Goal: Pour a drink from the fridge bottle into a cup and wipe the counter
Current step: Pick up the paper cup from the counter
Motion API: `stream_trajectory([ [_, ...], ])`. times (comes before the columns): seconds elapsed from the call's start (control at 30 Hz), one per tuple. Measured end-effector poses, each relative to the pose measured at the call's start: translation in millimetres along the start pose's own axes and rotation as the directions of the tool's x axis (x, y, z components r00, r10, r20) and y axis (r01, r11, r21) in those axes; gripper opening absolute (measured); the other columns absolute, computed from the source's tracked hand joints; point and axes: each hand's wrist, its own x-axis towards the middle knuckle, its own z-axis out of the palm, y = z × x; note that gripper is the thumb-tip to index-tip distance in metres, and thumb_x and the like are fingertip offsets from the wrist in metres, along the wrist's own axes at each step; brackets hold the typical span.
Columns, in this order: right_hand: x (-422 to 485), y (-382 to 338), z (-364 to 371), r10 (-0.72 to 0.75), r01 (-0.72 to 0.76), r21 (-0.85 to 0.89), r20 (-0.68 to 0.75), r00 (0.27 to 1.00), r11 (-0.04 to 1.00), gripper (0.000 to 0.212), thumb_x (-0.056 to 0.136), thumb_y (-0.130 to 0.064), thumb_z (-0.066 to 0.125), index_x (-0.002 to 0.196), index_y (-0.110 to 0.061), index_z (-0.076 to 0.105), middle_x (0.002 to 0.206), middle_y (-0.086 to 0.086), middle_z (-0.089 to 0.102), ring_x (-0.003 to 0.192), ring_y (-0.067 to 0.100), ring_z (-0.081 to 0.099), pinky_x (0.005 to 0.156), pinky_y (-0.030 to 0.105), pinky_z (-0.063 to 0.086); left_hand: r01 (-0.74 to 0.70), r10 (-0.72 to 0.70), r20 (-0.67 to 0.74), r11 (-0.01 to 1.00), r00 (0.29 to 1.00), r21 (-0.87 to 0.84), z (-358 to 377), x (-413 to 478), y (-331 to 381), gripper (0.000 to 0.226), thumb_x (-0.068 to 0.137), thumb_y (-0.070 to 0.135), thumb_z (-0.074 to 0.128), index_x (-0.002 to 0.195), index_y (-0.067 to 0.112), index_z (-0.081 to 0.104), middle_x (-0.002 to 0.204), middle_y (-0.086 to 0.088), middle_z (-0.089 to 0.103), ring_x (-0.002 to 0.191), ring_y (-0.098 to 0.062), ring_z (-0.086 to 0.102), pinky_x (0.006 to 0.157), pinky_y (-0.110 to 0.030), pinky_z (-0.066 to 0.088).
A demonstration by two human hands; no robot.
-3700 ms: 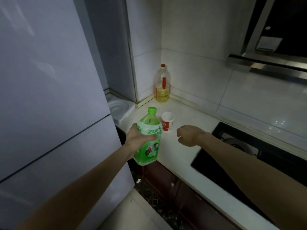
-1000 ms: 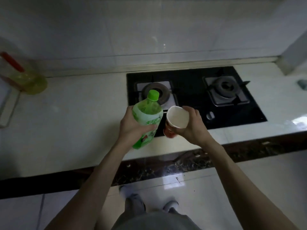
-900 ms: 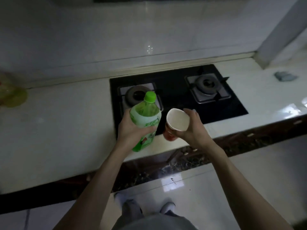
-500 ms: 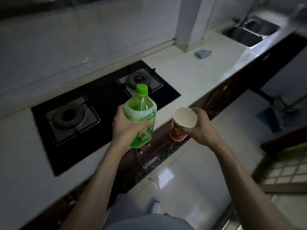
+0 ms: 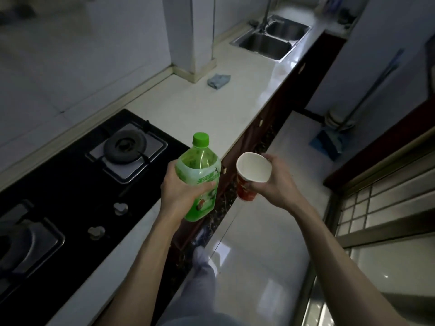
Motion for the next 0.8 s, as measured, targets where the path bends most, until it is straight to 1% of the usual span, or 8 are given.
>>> stream_trajectory([
  [0.1,42.3,-3.3,-2.0,-0.01,0.01,-0.023,-0.001,1.0,1.0,0.086,0.069,-0.031,0.083,0.14,-0.018,0.036,0.135,0.005,0.043,0.121,0.021,0.043,0.097,0.037,0.045,-0.018,0.018,0.025,1.0,1.0,0.012,16.7,36.6,6.4,0.085,0.047,0.024,0.097,0.121,0.028,0.054,0.108,0.007,0.067,0.101,-0.015,0.067,0.088,-0.042,0.058],
  [0.17,71.4,-6.4,-2.5,-0.001,0.002,-0.035,0.011,1.0,0.999,0.086,0.069,-0.031,0.084,0.139,-0.018,0.036,0.135,0.004,0.043,0.121,0.021,0.043,0.097,0.038,0.046,-0.029,0.028,0.037,0.999,0.999,0.031,24.0,62.3,14.0,0.083,0.051,0.021,0.097,0.121,0.024,0.054,0.108,0.009,0.065,0.1,-0.011,0.065,0.082,-0.029,0.057],
  [0.23,99.4,-9.4,-2.8,0.003,-0.002,-0.037,0.025,1.0,0.999,0.087,0.068,-0.031,0.084,0.14,-0.017,0.036,0.135,0.004,0.042,0.122,0.021,0.043,0.098,0.039,0.046,-0.039,0.038,0.041,0.999,0.998,0.032,29.4,87.0,23.6,0.08,0.053,0.019,0.096,0.12,0.023,0.053,0.107,0.01,0.064,0.097,-0.005,0.063,0.075,-0.017,0.05],
  [0.33,136.9,-13.6,-3.5,0.02,-0.019,-0.042,0.026,0.999,0.999,0.087,0.069,-0.031,0.083,0.14,-0.017,0.036,0.136,0.004,0.042,0.12,0.019,0.043,0.098,0.038,0.046,-0.05,0.048,0.053,0.998,0.997,0.03,36.8,122.2,36.0,0.078,0.055,0.016,0.095,0.118,0.027,0.051,0.104,0.016,0.06,0.094,0.004,0.058,0.071,-0.011,0.045],
  [0.47,176.7,-10.6,-6.0,0.044,-0.044,-0.014,0.022,0.999,0.999,0.087,0.069,-0.033,0.083,0.14,-0.017,0.036,0.136,0.002,0.042,0.117,0.014,0.042,0.097,0.038,0.047,-0.058,0.053,0.071,0.997,0.996,0.059,52.4,163.7,50.8,0.078,0.054,0.016,0.095,0.117,0.028,0.051,0.104,0.015,0.061,0.094,0.003,0.059,0.071,-0.011,0.045],
  [0.63,217.0,7.2,-19.0,0.094,-0.094,0.029,0.019,0.995,0.995,0.088,0.068,-0.036,0.083,0.139,-0.018,0.035,0.136,0.002,0.041,0.12,0.018,0.043,0.098,0.044,0.048,-0.022,0.015,0.083,0.997,0.996,0.077,82.4,199.3,59.1,0.081,0.053,0.021,0.096,0.119,0.031,0.051,0.109,0.012,0.064,0.099,-0.006,0.062,0.082,-0.025,0.053],
  [0.73,244.5,23.7,-30.1,0.097,-0.098,0.032,0.015,0.995,0.995,0.088,0.067,-0.038,0.083,0.139,-0.018,0.035,0.135,0.002,0.042,0.119,0.019,0.044,0.097,0.044,0.049,0.016,-0.023,0.097,0.997,0.995,0.072,112.5,215.7,63.3,0.08,0.054,0.019,0.096,0.121,0.027,0.052,0.107,0.012,0.064,0.098,-0.006,0.063,0.079,-0.025,0.054],
  [0.8,266.3,36.3,-40.5,0.089,-0.09,0.038,0.023,0.996,0.995,0.089,0.067,-0.038,0.083,0.139,-0.018,0.035,0.134,0.002,0.042,0.119,0.02,0.044,0.097,0.044,0.049,0.042,-0.049,0.094,0.996,0.994,0.075,136.7,226.9,63.8,0.081,0.054,0.02,0.096,0.122,0.026,0.053,0.108,0.01,0.065,0.099,-0.009,0.064,0.083,-0.031,0.057],
])
